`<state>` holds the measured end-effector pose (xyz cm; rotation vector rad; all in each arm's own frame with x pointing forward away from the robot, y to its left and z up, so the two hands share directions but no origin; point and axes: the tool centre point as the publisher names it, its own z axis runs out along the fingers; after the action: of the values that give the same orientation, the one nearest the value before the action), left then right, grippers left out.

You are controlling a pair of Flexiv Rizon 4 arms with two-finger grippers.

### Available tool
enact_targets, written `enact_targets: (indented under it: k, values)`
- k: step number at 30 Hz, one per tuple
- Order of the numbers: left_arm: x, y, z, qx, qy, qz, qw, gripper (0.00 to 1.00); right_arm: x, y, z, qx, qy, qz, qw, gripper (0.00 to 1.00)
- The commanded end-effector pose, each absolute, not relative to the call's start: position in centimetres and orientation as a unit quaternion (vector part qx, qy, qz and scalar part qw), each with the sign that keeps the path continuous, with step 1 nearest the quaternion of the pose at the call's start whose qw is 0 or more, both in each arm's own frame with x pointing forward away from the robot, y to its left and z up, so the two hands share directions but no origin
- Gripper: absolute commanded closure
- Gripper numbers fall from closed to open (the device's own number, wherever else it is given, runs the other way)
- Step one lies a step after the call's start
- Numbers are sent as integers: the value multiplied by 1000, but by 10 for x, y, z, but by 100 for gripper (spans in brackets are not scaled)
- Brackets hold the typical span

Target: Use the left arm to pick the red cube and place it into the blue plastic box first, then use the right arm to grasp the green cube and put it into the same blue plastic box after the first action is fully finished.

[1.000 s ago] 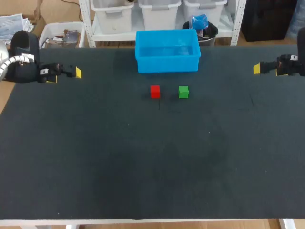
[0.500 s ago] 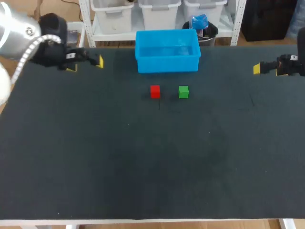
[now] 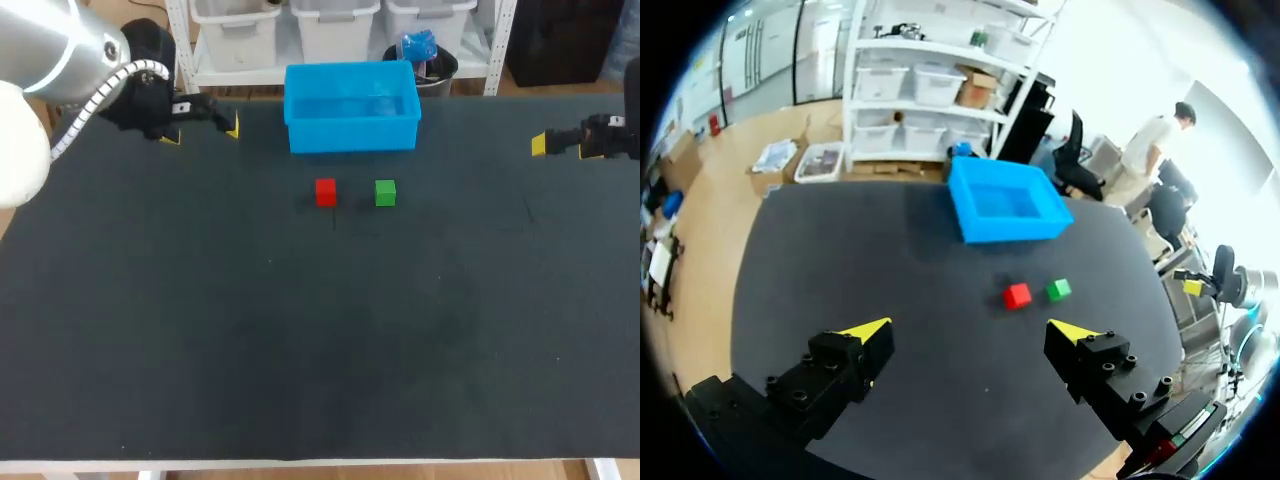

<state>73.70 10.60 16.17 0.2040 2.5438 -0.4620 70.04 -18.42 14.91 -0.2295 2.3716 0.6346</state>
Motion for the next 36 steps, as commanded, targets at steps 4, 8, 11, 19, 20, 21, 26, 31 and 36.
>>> enact_targets:
  k: [4,8,11,19,20,21,26,31,36]
  values:
    - [737,104,163,72,946,-162,271,0,700,-184,149,-88,908,242,331,0]
    - [737,104,163,72,946,-162,271,0,700,-184,149,-88,908,242,331,0]
    - [743,92,169,78,948,-152,268,0,700,-184,149,-88,908,242,331,0]
    - [770,35,167,99,962,-121,224,0,700,-184,149,-88,908,242,331,0]
    - [772,29,167,100,964,-118,218,0,700,-184,149,-88,908,242,331,0]
    - [775,22,165,95,966,-115,211,0,700,-184,149,-88,908,242,331,0]
    - [784,-5,157,93,972,-105,187,0,700,-184,149,-88,908,242,331,0]
    - [787,-13,148,75,979,-92,166,0,700,-184,149,-88,908,242,331,0]
    - [789,-11,142,58,984,-73,151,0,700,-184,149,-88,908,242,331,0]
